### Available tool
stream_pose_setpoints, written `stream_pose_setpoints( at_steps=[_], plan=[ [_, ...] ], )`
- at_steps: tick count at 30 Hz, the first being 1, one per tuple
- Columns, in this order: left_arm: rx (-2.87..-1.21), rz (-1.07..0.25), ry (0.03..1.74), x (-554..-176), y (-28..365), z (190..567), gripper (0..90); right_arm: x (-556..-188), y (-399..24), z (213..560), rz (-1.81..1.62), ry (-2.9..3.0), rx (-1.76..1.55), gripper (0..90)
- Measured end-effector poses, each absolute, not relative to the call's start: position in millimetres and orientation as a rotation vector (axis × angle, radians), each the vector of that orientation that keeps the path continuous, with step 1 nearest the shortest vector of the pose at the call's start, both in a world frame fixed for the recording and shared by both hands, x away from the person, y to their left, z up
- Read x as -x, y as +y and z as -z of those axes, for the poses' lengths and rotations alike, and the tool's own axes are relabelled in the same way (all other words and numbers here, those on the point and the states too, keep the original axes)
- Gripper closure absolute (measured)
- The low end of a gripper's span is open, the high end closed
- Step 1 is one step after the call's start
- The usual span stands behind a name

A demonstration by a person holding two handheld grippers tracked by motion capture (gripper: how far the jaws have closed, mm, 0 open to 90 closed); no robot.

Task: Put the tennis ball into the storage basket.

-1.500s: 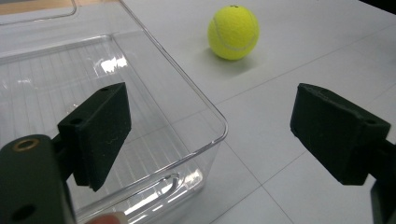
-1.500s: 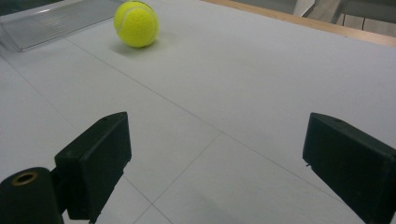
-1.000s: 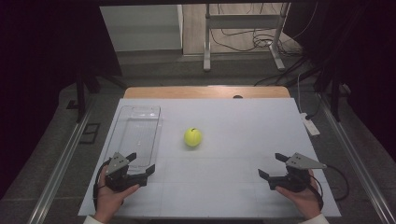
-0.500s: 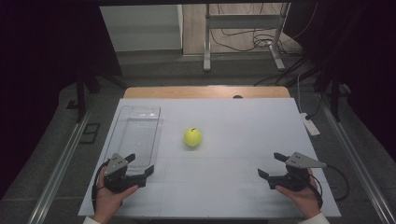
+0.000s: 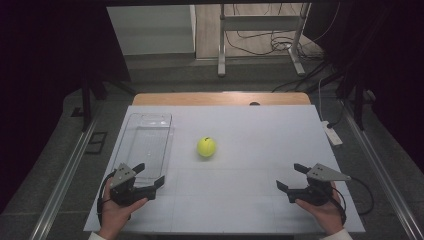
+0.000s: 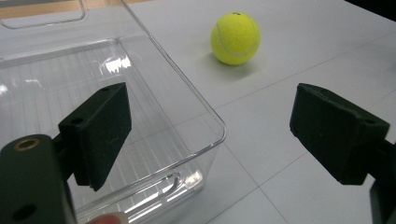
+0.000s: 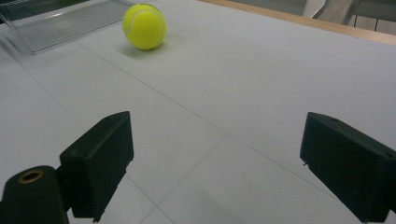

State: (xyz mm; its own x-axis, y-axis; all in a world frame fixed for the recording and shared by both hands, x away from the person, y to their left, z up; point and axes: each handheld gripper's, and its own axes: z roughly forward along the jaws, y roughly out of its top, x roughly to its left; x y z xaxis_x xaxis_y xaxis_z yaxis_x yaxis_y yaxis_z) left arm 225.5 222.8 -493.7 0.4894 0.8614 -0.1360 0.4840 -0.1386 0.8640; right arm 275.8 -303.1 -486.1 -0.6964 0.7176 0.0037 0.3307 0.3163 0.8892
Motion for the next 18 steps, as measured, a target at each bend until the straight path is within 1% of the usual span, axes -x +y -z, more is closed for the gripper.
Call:
stream_pose_setpoints(
  at_steps=[18],
  plan=[
    [-1.850,-0.444,1.100,-236,211,480,13.4,-278,-301,486,-1.344,2.197,-0.931,10.4]
  ],
)
